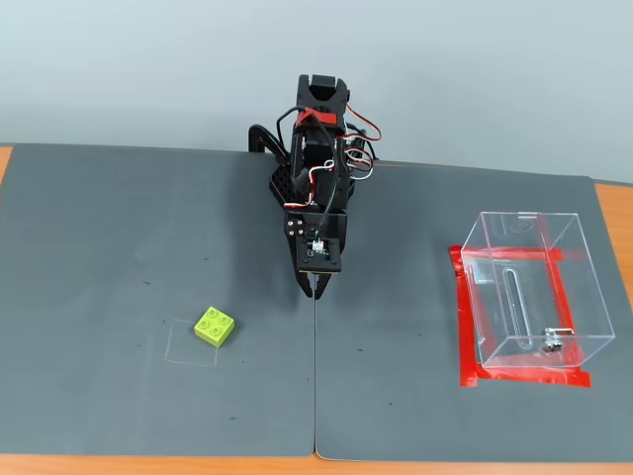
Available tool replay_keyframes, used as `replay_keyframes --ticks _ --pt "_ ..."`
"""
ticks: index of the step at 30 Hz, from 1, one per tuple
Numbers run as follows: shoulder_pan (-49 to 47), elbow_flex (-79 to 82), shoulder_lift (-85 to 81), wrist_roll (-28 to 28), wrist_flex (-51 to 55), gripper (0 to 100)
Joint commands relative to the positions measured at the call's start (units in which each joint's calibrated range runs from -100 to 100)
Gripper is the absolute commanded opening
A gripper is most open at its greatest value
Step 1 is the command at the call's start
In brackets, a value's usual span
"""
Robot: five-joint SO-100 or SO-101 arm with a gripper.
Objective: Pick the green lego block and place it into the transparent box
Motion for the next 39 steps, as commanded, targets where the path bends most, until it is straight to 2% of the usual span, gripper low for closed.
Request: replay_keyframes --ticks 1,31,39 --pt "0.09 0.27 -0.60 0.26 0.22 2" --pt "-0.06 0.09 -0.43 0.31 0.22 2" --pt "-3.49 -8.23 0.25 0.37 0.91 2"
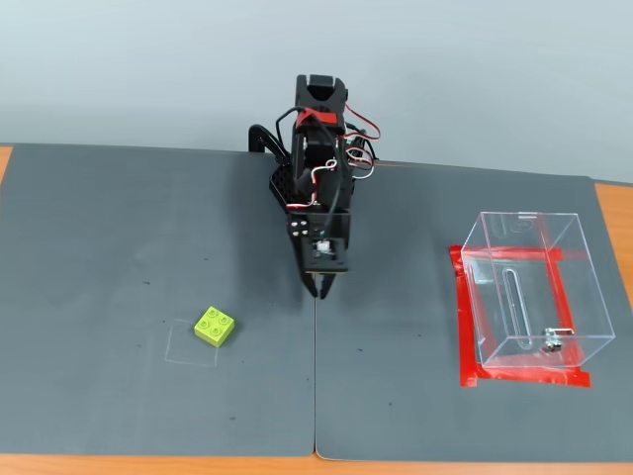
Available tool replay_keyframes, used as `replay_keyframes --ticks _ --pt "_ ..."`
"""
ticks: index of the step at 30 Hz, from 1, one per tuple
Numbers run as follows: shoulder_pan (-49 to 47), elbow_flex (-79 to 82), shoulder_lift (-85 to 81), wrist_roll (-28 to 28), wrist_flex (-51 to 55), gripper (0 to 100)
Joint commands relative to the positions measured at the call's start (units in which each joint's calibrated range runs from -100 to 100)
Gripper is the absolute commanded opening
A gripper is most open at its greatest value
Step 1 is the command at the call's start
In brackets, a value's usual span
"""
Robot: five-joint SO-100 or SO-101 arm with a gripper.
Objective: Pick the green lego block and place it into the transparent box
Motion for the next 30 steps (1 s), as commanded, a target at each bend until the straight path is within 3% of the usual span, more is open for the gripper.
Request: replay_keyframes --ticks 1,7,16,24,30 --pt "-0.54 -5.37 0.17 0.17 0.22 2" --pt "0.50 -12.33 4.07 0.22 0.13 2" --pt "6.84 -27.89 25.09 0.17 0.39 2" --pt "22.58 -40.55 36.54 0.17 6.90 2" --pt "31.01 -41.10 38.15 0.22 8.03 2"
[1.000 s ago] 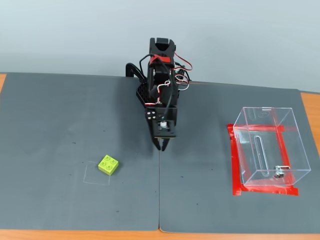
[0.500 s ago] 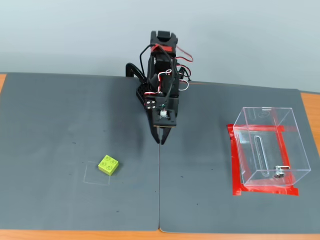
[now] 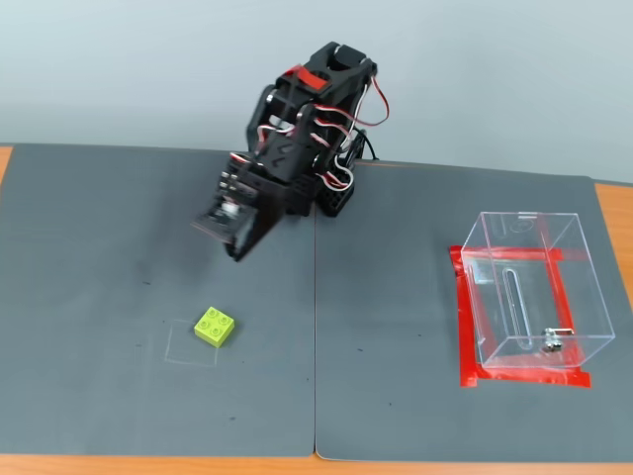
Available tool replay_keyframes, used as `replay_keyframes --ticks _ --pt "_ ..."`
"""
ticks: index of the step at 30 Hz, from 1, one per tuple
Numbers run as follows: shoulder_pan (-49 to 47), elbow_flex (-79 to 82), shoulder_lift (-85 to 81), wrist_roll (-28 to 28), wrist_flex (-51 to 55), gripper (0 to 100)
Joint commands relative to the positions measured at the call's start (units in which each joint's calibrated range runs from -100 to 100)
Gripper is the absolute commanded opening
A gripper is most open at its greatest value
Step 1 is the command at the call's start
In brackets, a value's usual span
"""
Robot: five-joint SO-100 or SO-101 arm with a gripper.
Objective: Pick the green lego block and place it into the transparent box
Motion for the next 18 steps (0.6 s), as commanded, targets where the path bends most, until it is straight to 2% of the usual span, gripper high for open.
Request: replay_keyframes --ticks 1,7,13,18 --pt "3.16 -2.48 0.43 0.47 0.14 2" --pt "3.91 -2.03 0.76 3.70 -1.94 4" --pt "1.52 -1.30 7.29 7.03 -7.24 23" --pt "0.70 -1.67 12.63 7.76 -8.72 29"
